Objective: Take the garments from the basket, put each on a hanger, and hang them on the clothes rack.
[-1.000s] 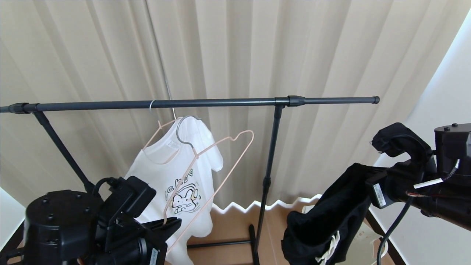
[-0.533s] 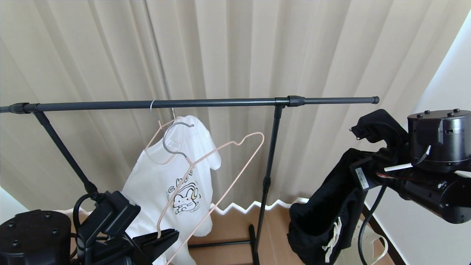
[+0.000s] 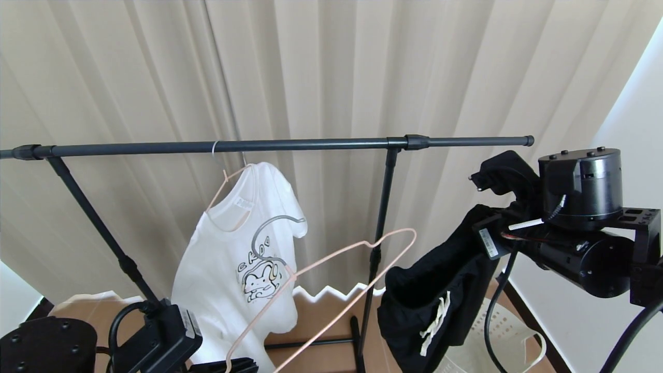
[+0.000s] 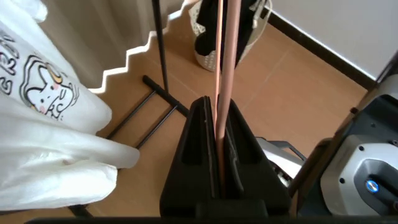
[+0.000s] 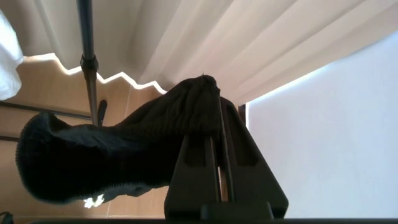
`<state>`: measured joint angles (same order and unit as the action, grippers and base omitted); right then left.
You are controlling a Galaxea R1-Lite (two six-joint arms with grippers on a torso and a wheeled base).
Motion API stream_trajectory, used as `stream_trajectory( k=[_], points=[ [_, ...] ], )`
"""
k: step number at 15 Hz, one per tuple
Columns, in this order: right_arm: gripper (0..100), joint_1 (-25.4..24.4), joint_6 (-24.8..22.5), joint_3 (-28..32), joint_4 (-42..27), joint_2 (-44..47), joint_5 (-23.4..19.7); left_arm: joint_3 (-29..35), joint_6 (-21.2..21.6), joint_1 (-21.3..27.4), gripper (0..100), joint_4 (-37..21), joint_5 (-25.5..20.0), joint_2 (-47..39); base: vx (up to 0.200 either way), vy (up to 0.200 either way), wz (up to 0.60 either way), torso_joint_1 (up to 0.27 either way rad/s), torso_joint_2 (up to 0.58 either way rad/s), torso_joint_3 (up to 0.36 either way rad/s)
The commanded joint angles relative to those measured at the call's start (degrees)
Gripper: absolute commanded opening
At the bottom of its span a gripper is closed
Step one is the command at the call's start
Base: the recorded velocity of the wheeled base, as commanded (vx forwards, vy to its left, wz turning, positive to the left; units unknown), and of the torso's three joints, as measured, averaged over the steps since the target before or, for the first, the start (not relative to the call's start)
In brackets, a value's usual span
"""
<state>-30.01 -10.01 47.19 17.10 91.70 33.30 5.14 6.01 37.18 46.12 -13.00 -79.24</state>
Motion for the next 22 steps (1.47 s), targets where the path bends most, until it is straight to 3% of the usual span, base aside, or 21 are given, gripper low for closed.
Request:
stream_trajectory(
  k=[1, 3, 16, 22],
  points=[
    [0, -1.19, -0.01, 0.36, -0.05, 0.41, 0.18, 0.22, 0.23, 0.0, 0, 0.03, -0.36, -1.01, 0.0, 0.0, 0.0, 0.0, 0.0, 0.0],
    [0, -3.21, -0.1, 1.15, -0.23, 0.68, 1.68, 0.66, 2.87, 0.17, 0, 0.03, -1.68, -3.11, 0.0, 0.0, 0.0, 0.0, 0.0, 0.0],
    [0, -8.66, -1.24, 3.61, -0.14, 2.78, 4.58, 6.98, 3.22, 2.46, 0, 0.2, -1.51, -10.15, 0.0, 0.0, 0.0, 0.0, 0.0, 0.0],
    [0, -12.88, -1.15, 3.7, -1.2, 1.91, 5.98, 9.18, 2.78, 1.84, 0, 9.25, -0.63, -17.53, 0.0, 0.0, 0.0, 0.0, 0.0, 0.0]
  ],
)
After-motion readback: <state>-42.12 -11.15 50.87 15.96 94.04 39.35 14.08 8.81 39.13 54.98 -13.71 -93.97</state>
